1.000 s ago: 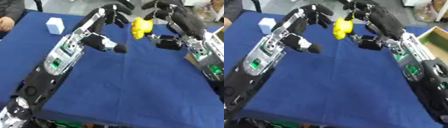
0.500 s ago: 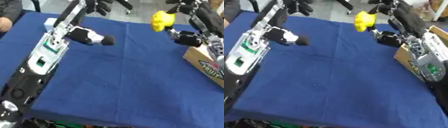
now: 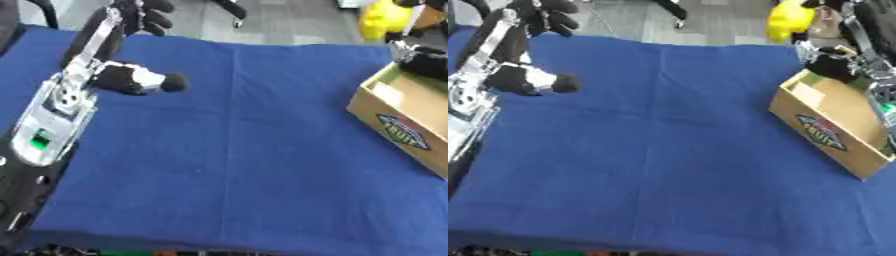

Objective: Pick up the objects with one hand, pass them to the other hand, and then place them into the box on the other side of the table.

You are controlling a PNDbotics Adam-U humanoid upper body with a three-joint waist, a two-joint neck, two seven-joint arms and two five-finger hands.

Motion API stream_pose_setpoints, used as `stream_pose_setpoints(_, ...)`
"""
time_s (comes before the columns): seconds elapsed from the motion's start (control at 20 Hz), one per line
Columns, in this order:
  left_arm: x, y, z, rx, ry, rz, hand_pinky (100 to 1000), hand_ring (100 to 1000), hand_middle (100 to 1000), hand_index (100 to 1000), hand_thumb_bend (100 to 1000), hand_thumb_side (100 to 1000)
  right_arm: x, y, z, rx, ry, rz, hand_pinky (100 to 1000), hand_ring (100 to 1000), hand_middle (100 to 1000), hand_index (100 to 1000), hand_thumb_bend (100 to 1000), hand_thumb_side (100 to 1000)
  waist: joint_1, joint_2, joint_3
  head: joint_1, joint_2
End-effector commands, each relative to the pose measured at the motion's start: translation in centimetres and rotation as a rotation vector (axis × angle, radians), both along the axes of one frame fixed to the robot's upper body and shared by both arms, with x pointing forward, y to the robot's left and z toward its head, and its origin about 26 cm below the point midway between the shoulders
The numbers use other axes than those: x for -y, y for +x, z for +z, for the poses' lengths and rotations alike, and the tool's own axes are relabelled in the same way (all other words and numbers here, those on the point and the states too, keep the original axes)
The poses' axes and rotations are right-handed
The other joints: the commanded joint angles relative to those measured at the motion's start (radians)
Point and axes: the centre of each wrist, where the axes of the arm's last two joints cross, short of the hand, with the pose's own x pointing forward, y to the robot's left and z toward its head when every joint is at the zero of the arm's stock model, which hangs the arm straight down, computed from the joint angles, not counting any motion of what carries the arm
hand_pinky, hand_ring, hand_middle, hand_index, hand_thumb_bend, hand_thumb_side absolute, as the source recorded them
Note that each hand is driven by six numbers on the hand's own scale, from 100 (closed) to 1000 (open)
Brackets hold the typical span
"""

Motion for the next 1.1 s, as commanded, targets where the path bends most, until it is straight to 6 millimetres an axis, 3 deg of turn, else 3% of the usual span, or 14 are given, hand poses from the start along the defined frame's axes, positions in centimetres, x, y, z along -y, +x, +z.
stream_pose_setpoints(0.05,-1.1,-0.1,0.7,0.029,0.004,0.035,674,674,709,749,963,475,3.5,0.0,1.4,0.031,0.054,-0.124,913,806,797,286,100,100,-0.012,-0.008,-0.003,-0.064,-0.02)
stream_pose_setpoints(0.4,-1.7,-0.1,0.0,0.018,-0.007,0.055,673,671,706,746,965,478,7.2,1.1,-1.1,-0.026,0.159,-0.305,928,814,820,297,100,100,-0.005,-0.004,-0.005,-0.13,-0.025)
stream_pose_setpoints(0.45,-1.7,-0.1,0.0,0.016,-0.008,0.055,673,671,705,745,966,479,7.6,1.4,-1.6,-0.045,0.179,-0.33,935,817,831,302,100,184,-0.004,-0.004,-0.005,-0.133,-0.024)
stream_pose_setpoints(0.6,-1.8,-0.1,-0.2,0.014,-0.009,0.053,673,671,705,745,966,479,8.2,1.8,-2.6,-0.078,0.218,-0.36,935,817,831,302,100,184,-0.003,-0.004,-0.005,-0.135,-0.023)
stream_pose_setpoints(0.65,-1.7,-0.1,-0.2,0.013,-0.015,0.051,672,669,704,745,966,480,8.6,2.1,-3.4,-0.109,0.243,-0.391,949,827,853,327,100,325,-0.001,-0.004,-0.002,-0.142,-0.024)
stream_pose_setpoints(0.95,-1.6,-0.1,-0.5,0.008,-0.029,0.04,673,669,704,745,967,482,10.0,3.3,-6.9,-0.249,0.3,-0.499,962,843,882,412,100,277,0.004,-0.002,0.011,-0.155,-0.019)
stream_pose_setpoints(1.1,-1.6,-0.1,-0.5,0.01,-0.037,0.038,672,668,703,744,966,484,10.3,3.6,-8.7,-0.329,0.295,-0.541,975,869,916,525,100,225,0.005,-0.002,0.016,-0.158,-0.02)
